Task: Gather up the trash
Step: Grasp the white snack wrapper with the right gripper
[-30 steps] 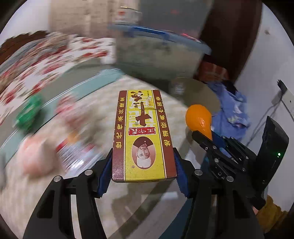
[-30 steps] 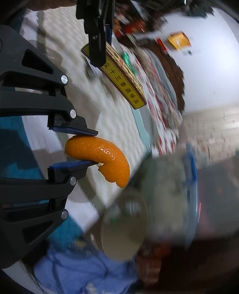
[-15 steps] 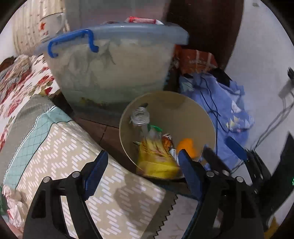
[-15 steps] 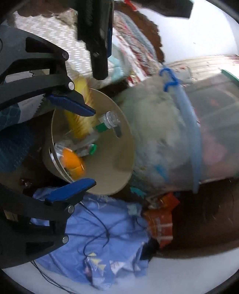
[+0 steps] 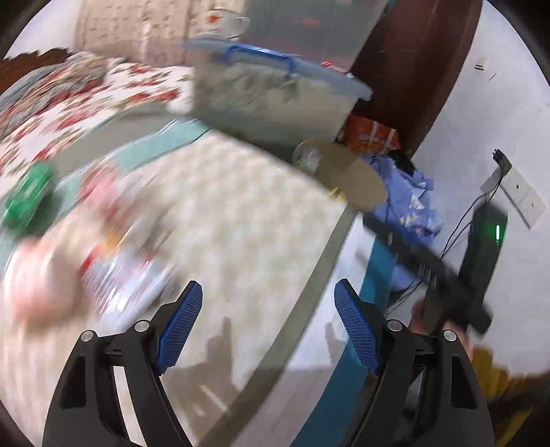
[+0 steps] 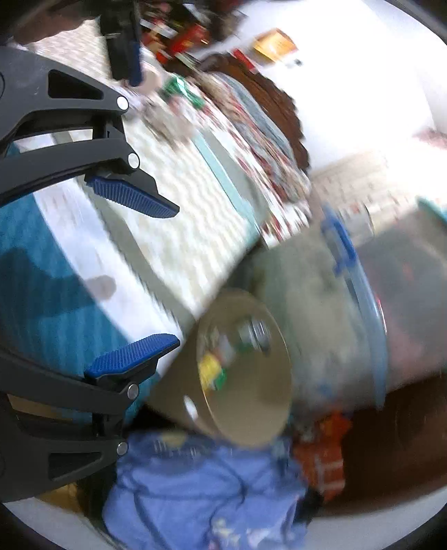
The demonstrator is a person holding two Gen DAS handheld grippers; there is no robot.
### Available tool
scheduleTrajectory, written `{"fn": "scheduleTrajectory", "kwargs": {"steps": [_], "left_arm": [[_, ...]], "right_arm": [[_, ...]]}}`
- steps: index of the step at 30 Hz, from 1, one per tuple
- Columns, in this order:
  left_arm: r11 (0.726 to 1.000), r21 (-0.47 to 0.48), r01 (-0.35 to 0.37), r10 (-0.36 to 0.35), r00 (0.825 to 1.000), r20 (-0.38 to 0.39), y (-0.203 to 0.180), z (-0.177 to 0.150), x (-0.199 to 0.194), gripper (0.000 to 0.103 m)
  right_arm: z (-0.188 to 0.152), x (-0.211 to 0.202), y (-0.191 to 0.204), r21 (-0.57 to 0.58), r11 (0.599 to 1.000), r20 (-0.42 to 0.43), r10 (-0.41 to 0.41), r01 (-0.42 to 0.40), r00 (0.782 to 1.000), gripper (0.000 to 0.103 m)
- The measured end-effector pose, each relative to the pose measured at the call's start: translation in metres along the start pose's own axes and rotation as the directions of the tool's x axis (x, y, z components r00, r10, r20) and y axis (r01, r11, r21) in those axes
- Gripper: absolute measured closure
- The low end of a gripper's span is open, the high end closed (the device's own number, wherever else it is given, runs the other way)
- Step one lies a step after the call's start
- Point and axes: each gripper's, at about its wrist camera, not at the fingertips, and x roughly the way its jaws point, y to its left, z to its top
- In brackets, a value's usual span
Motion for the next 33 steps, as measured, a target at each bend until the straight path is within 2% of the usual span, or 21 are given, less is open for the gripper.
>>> {"fn": "scheduleTrajectory", "kwargs": {"steps": [4,8,10,13,15,18,19,20,21,22,23,25,26,29,30,31,33], "left_arm": [[0.996,-0.080,-0.049,0.049,0.999,-0.011,0.034,-0.064,-0.031,0.028],[0.991,-0.094,-0.100,0.102,0.995,0.010,0.047,-0.099,-0.053,0.029],[0.989,-0.084,-0.125,0.127,0.992,0.023,0.046,-0.111,-0.061,0.029],[0.978,-0.028,-0.207,0.208,0.978,0.030,0.040,-0.128,-0.069,0.029],[0.981,-0.022,-0.191,0.191,0.981,0.030,0.039,-0.135,-0.079,0.029],[0.979,-0.031,-0.203,0.204,0.977,0.064,0.040,-0.137,-0.095,0.029],[0.978,-0.051,-0.204,0.208,0.975,0.081,0.045,-0.136,-0.103,0.029],[0.978,-0.068,-0.200,0.205,0.975,0.089,0.047,-0.134,-0.107,0.029],[0.977,-0.100,-0.188,0.197,0.975,0.098,0.054,-0.131,-0.112,0.029],[0.976,-0.121,-0.179,0.191,0.976,0.102,0.058,-0.129,-0.115,0.031],[0.974,-0.156,-0.162,0.179,0.978,0.106,0.066,-0.127,-0.117,0.031],[0.968,-0.220,-0.125,0.150,0.983,0.104,0.080,-0.122,-0.119,0.035],[0.961,-0.259,-0.102,0.131,0.986,0.098,0.089,-0.121,-0.119,0.036],[0.925,-0.379,-0.016,0.062,0.992,0.109,0.113,-0.119,-0.121,0.036],[0.913,-0.407,0.013,0.037,0.993,0.116,0.120,-0.119,-0.121,0.036],[0.904,-0.426,0.036,0.017,0.993,0.121,0.124,-0.120,-0.121,0.036],[0.879,-0.464,0.104,-0.045,0.990,0.137,0.131,-0.122,-0.121,0.036]], "right_arm": [[-0.014,0.008,0.048,-0.073,0.994,-0.061,0.072,-0.076,0.996,0.033],[-0.017,0.018,0.098,-0.147,0.973,-0.136,0.157,-0.177,0.978,0.042],[-0.017,0.029,0.122,-0.161,0.957,-0.191,0.211,-0.242,0.959,0.044],[-0.016,0.055,0.145,-0.134,0.944,-0.271,0.257,-0.301,0.928,0.045],[-0.015,0.074,0.156,-0.126,0.943,-0.319,0.254,-0.307,0.913,0.044],[-0.020,0.100,0.172,-0.111,0.943,-0.392,0.250,-0.315,0.886,0.045],[-0.024,0.106,0.179,-0.121,0.938,-0.418,0.249,-0.325,0.874,0.048],[-0.028,0.109,0.186,-0.130,0.931,-0.447,0.252,-0.342,0.858,0.072],[-0.032,0.109,0.189,-0.122,0.921,-0.471,0.274,-0.369,0.839,0.077],[-0.037,0.105,0.193,-0.100,0.906,-0.482,0.317,-0.411,0.817,0.080],[-0.041,0.099,0.197,-0.099,0.892,-0.485,0.344,-0.441,0.804,0.084],[-0.047,0.088,0.201,-0.115,0.877,-0.484,0.360,-0.466,0.798,0.085],[-0.050,0.081,0.201,-0.102,0.869,-0.483,0.382,-0.484,0.788,0.086],[-0.059,0.065,0.195,-0.022,0.839,-0.503,0.460,-0.543,0.731,0.086],[-0.063,0.060,0.190,0.036,0.816,-0.512,0.511,-0.577,0.691,0.086],[-0.067,0.056,0.186,0.113,0.781,-0.513,0.575,-0.614,0.637,0.086],[-0.073,0.052,0.181,0.207,0.731,-0.503,0.650,-0.650,0.570,0.086]]}}
